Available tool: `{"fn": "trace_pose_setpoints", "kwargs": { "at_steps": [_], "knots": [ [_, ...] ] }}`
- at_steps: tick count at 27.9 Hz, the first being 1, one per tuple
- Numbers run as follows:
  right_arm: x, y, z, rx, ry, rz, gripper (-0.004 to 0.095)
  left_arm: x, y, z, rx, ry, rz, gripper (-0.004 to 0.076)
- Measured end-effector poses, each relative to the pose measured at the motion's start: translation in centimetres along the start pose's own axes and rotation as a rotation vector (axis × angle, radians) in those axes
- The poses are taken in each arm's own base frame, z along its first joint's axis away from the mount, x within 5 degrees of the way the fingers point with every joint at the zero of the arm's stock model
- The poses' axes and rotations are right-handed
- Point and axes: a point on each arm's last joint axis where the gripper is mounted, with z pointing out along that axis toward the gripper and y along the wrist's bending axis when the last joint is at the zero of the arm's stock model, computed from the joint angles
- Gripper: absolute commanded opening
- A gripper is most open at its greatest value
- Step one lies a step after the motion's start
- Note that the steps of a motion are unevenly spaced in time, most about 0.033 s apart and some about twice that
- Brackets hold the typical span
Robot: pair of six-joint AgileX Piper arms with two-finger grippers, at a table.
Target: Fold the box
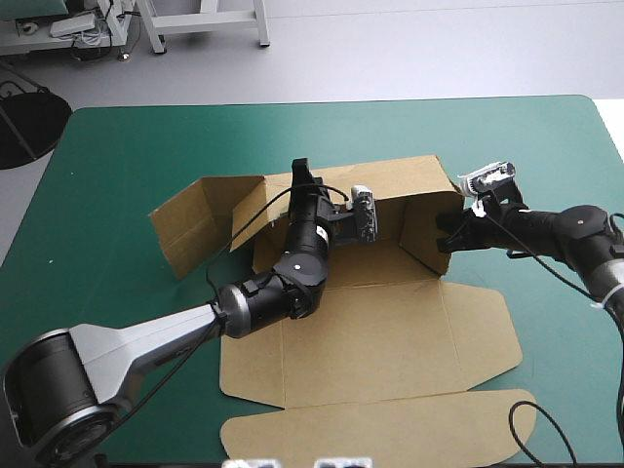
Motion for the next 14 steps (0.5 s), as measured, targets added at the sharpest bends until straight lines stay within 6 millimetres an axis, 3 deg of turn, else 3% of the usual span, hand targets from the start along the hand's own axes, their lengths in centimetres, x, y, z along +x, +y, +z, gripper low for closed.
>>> {"fn": "trace_pose_setpoints", "kwargs": {
  "at_steps": [5,8,14],
  "knots": [
    [0.08,0.03,-0.03,-0.004,0.017,-0.023,-0.0007,0.0,0.0,0.0,0.0,0.0,0.001,-0.0003],
    [0.13,0.04,-0.05,-0.005,0.027,-0.036,-0.0007,0.0,0.0,0.0,0.0,0.0,0.001,0.0039],
    [0.19,0.09,-0.06,-0.012,0.036,-0.045,-0.0007,-0.08,0.04,0.03,-0.011,-0.009,0.016,0.0269]
  ]
}}
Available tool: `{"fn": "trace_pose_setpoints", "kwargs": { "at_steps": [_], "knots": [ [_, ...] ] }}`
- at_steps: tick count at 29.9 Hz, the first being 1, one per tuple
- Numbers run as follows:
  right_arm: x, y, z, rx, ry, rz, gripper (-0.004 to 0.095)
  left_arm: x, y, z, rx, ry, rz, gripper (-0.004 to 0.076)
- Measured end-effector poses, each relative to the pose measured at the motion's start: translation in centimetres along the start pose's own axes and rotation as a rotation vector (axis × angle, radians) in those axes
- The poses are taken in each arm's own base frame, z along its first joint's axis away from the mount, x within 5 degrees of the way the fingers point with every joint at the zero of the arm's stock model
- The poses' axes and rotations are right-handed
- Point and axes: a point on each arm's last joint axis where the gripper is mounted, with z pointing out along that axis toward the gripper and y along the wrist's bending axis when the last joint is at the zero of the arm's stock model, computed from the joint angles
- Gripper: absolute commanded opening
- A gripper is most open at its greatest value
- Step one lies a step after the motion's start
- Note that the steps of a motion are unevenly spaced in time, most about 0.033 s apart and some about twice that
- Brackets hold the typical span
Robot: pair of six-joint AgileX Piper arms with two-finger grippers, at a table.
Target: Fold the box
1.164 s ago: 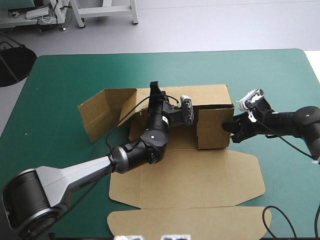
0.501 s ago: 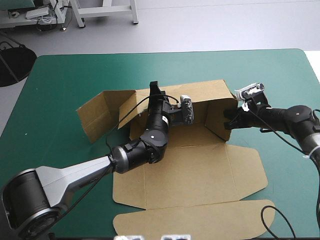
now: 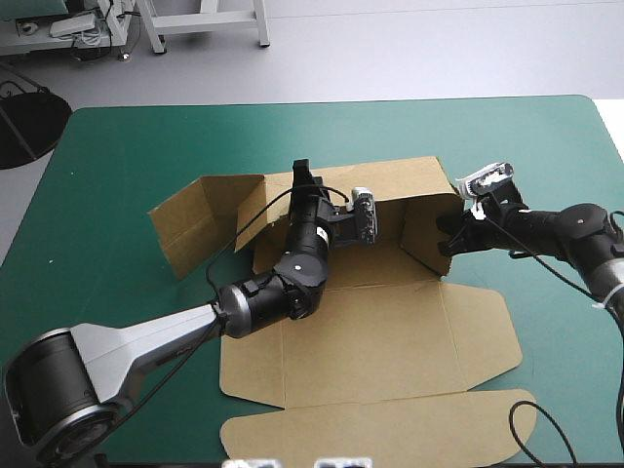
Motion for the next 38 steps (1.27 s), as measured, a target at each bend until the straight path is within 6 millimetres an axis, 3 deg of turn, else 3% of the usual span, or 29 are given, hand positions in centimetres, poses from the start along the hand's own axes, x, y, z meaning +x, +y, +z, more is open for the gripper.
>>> {"fn": "trace_pose_setpoints", "kwargs": {
  "at_steps": [3,5,17,29,33,38],
  "knots": [
    [0.0,0.0,0.0,-0.002,0.001,-0.001,-0.0009,-0.1,-0.2,0.2,-0.007,-0.011,0.028,0.0414],
    [0.0,0.0,0.0,-0.004,0.003,-0.003,-0.0009,-0.1,-0.3,0.2,-0.014,-0.018,0.046,0.045],
    [-0.1,0.1,-0.1,-0.016,0.006,-0.005,-0.0009,-0.7,-0.3,-0.4,-0.051,-0.027,0.065,0.0447],
    [0.0,0.1,-0.1,-0.02,0.011,-0.006,-0.0011,-5.5,-2.2,-6.8,-0.19,-0.124,0.032,0.0436],
    [0.0,0.1,-0.1,-0.021,0.01,-0.003,-0.0011,-6.9,-3.2,-8.9,-0.185,-0.179,0.041,0.0333],
    [0.0,0.1,-0.1,-0.021,0.011,0.008,-0.0011,-7.9,-4.1,-10.7,-0.166,-0.23,0.046,-0.0008]
  ]
}}
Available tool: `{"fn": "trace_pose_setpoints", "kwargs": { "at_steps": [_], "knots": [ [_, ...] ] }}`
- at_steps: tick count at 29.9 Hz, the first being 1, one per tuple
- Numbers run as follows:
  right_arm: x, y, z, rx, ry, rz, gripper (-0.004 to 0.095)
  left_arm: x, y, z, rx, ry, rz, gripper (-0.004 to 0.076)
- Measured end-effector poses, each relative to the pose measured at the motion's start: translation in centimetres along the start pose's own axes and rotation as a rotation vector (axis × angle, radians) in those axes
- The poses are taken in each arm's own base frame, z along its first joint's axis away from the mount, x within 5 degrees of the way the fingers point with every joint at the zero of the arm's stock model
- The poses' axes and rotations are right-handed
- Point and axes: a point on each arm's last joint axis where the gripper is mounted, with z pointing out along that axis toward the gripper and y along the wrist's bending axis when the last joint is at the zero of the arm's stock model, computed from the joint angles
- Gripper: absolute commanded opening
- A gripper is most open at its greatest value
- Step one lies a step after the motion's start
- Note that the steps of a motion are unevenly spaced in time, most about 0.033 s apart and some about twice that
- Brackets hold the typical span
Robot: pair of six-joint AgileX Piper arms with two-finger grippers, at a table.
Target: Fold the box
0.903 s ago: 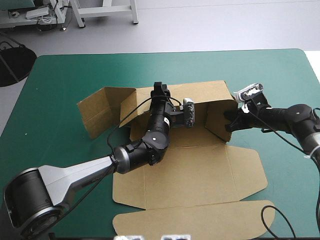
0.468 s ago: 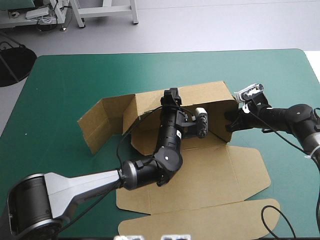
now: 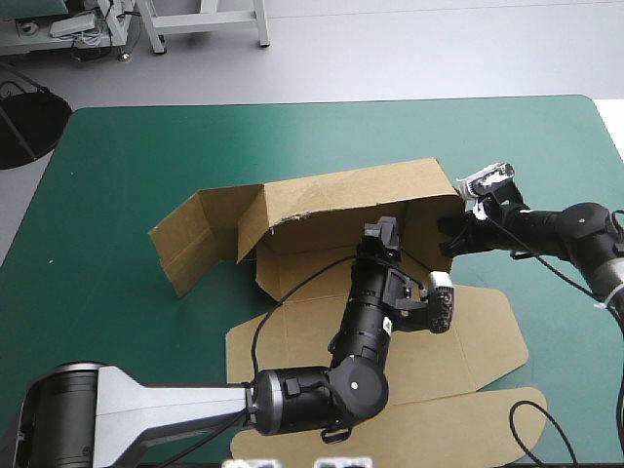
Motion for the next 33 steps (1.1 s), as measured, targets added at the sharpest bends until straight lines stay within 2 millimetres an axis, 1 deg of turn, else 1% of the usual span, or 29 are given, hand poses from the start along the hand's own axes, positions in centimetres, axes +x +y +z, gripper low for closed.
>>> {"fn": "trace_pose_setpoints", "kwargs": {
  "at_steps": [6,8,10,13,16,21,24,26,27,29,30,31,33],
  "knots": [
    [0.0,0.0,0.0,0.0,0.0,0.011,-0.0011,-0.1,0.0,-0.2,0.001,-0.001,-0.02,-0.0002],
    [0.0,0.0,0.0,0.0,0.0,0.013,-0.0011,-0.1,0.4,-0.4,0.008,-0.018,-0.051,-0.0002],
    [0.0,0.0,0.0,0.001,0.0,0.019,-0.0011,-0.1,1.2,-0.7,0.017,-0.044,-0.107,-0.0002],
    [0.0,0.0,0.0,0.002,-0.001,0.029,-0.0011,0.1,3.8,-1.1,0.046,-0.101,-0.25,-0.0002],
    [0.0,0.0,0.0,0.003,-0.001,0.043,-0.0011,1.4,7.8,-0.8,0.073,-0.143,-0.422,-0.0002],
    [0.1,-0.1,0.0,0.011,0.005,0.081,-0.0009,5.1,14.2,0.2,0.022,-0.167,-0.639,-0.0002],
    [0.1,-0.2,0.0,0.02,0.014,0.102,-0.0009,8.2,17.7,0.9,-0.039,-0.139,-0.757,-0.0002],
    [0.1,-0.2,-0.1,0.026,0.02,0.113,-0.0008,10.3,19.5,1.2,-0.072,-0.109,-0.82,-0.0002],
    [0.1,-0.2,-0.1,0.027,0.022,0.123,-0.0008,11.8,20.5,1.5,-0.09,-0.073,-0.857,-0.0002],
    [0.0,-0.2,-0.2,0.03,0.022,0.137,-0.0008,13.9,21.5,1.8,-0.101,-0.02,-0.915,-0.0002],
    [-0.1,-0.3,-0.2,0.033,0.021,0.14,-0.0008,15.6,22.2,2.1,-0.114,0.025,-0.938,-0.0002],
    [-0.2,-0.2,-0.3,0.031,0.022,0.144,-0.0004,16.7,22.4,2.2,-0.106,0.056,-0.972,-0.0002],
    [-0.6,-0.2,-0.5,0.026,0.03,0.148,0.0001,19.6,22.7,2.7,-0.099,0.139,-1.034,-0.0002]
  ]
}}
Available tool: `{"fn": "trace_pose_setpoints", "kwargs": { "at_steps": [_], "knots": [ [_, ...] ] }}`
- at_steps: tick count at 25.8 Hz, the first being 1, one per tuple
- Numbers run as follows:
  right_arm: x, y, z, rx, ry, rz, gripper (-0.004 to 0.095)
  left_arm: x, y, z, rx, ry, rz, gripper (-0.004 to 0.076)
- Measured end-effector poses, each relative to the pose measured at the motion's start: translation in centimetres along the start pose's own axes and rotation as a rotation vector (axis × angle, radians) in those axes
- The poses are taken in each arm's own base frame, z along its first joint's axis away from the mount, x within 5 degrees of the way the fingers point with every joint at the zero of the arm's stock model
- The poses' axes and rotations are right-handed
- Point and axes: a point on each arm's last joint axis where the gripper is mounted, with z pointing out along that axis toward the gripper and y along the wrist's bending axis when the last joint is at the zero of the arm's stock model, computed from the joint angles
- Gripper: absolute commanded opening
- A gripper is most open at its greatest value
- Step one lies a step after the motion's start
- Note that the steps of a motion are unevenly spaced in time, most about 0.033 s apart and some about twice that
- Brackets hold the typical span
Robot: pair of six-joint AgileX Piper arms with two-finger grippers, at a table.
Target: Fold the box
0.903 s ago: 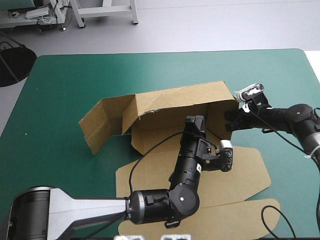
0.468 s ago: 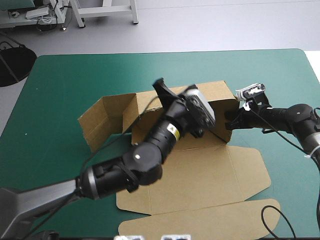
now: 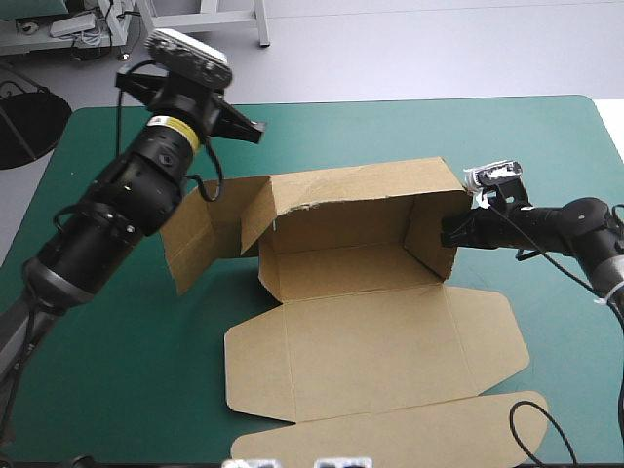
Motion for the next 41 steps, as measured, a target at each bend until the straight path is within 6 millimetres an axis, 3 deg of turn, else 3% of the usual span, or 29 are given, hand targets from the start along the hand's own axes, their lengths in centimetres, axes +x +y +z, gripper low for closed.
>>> {"fn": "trace_pose_setpoints", "kwargs": {
  "at_steps": [4,9,14,17,20,23,29,30,36,38,40,41],
  "knots": [
    [-0.9,0.2,-0.6,-0.009,0.041,0.003,0.0001,2.8,4.8,1.3,-0.053,0.161,-0.123,-0.0002],
    [-2.4,0.3,-1.9,0.003,0.106,0.039,0.0001,6.1,9.8,1.4,-0.048,0.317,-0.279,-0.0002],
    [-4.6,0.9,-3.8,0.009,0.115,0.077,0.0001,8.8,13.6,0.4,-0.055,0.428,-0.411,-0.0002],
    [-6.0,1.7,-4.7,0.01,0.143,0.104,0.0002,10.5,14.9,-0.1,-0.052,0.489,-0.478,-0.0002],
    [-7.1,2.6,-4.5,0.01,0.218,0.121,0.0002,12.4,15.4,-0.4,-0.041,0.56,-0.527,-0.0002],
    [-8.1,3.1,-3.0,0.029,0.286,0.146,0.0001,14.1,15.4,-0.6,-0.027,0.63,-0.558,-0.0002],
    [-8.4,3.3,1.8,0.047,0.394,0.199,0.0002,16.6,14.3,-0.6,0.018,0.742,-0.593,-0.0002],
    [-8.0,3.1,3.7,0.036,0.431,0.218,0.0002,17.1,14.0,-0.6,0.029,0.768,-0.599,-0.0002],
    [-8.3,1.0,8.1,0.073,0.35,0.249,0.002,17.4,13.5,-0.7,0.073,0.788,-0.6,-0.0002],
    [-8.1,0.5,8.8,0.088,0.349,0.254,0.0162,17.3,13.4,-0.7,0.092,0.78,-0.596,-0.0002],
    [-7.8,0.4,9.1,0.107,0.366,0.258,0.0364,17.2,13.3,-0.6,0.107,0.77,-0.6,-0.0002],
    [-7.4,0.4,9.3,0.113,0.396,0.25,0.04,17.2,13.3,-0.6,0.113,0.766,-0.603,-0.0002]
  ]
}}
